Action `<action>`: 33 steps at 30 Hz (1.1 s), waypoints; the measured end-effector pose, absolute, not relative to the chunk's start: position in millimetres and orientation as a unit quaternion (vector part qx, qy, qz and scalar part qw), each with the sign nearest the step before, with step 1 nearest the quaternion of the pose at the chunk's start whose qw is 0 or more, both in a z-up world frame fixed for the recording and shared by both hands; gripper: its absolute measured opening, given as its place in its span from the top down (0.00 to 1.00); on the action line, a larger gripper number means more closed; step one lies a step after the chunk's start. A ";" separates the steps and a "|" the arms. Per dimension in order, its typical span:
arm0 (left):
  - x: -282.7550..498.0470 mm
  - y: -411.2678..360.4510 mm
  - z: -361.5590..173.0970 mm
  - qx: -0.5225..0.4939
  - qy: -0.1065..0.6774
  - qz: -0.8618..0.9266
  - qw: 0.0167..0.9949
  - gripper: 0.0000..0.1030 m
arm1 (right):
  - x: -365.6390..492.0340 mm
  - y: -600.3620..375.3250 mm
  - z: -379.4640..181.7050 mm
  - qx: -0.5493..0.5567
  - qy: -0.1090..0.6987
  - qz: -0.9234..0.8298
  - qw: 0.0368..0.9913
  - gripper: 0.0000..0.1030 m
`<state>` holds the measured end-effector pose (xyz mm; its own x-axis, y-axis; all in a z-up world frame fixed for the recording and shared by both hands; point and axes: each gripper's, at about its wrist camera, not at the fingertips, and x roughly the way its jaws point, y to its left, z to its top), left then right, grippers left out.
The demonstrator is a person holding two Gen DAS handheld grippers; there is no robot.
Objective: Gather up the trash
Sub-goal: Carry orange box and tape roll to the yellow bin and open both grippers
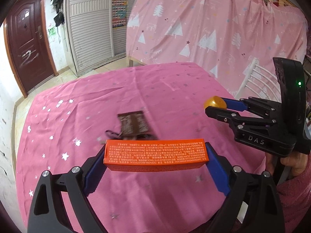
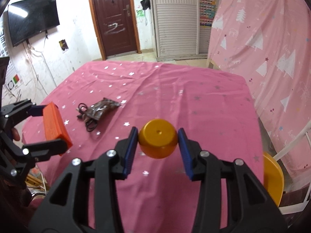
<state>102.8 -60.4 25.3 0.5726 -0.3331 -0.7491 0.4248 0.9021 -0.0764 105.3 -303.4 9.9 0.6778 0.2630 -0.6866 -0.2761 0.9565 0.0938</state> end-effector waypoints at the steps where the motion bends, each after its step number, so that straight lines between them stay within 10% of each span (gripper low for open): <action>1: 103.5 -66.8 26.2 0.060 0.409 -0.217 0.884 0.16 | 104.6 -307.5 10.5 -0.006 0.372 0.144 0.917 0.61; 33: 108.1 -240.3 41.6 0.130 0.404 -0.304 0.853 0.16 | 83.0 -474.1 -7.2 0.103 0.350 0.011 0.931 0.61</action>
